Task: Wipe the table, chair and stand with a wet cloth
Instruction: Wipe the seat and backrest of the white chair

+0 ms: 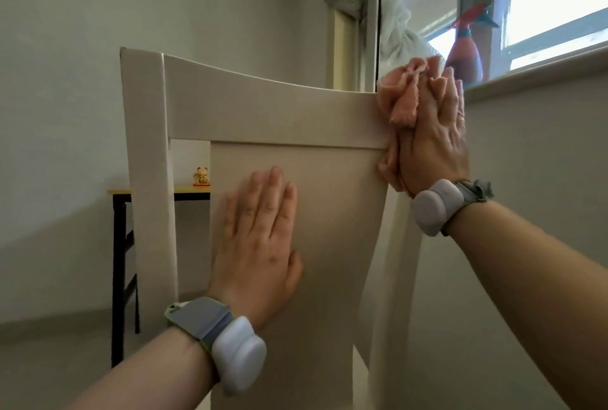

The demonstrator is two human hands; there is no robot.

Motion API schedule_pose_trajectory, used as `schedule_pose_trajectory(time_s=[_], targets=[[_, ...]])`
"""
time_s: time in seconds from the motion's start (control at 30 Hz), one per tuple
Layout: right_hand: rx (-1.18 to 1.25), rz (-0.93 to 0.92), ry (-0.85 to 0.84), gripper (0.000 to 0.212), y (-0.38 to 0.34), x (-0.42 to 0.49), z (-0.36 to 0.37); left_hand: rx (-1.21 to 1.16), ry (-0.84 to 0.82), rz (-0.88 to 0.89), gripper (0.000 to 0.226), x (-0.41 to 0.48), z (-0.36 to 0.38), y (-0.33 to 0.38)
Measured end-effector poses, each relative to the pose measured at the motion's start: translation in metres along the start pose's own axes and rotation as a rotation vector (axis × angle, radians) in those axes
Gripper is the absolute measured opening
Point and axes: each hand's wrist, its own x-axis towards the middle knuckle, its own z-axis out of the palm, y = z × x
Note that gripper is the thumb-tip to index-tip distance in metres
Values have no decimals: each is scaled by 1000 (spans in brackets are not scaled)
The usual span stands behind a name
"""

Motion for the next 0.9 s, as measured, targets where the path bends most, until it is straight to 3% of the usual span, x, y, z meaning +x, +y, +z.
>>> schedule_pose_trajectory(time_s=[0.13,0.23,0.3,0.4,0.47,0.63,0.9], targets=[[107,159,30,66,2,-13,3,-3,-19,26,78,2,9,18],[419,395,25,68,0,-50,13,-32,-49,40,79,-10,18,28],[605,549,-1,54,3,-86,10,-41,-76,50,79,-22,24,37],[429,652,-228,15,18,-151,13,-72,-120,37,79,-40,31,45],[254,718,-374,25,31,-202,21,-111,-150,17,78,-60,36,53],[197,882,-546,27,48,-291,39,-170,-263,-27,80,-119,52,66],[276,979,-720,58,63,-385,45,-145,-450,-88,78,-182,71,58]])
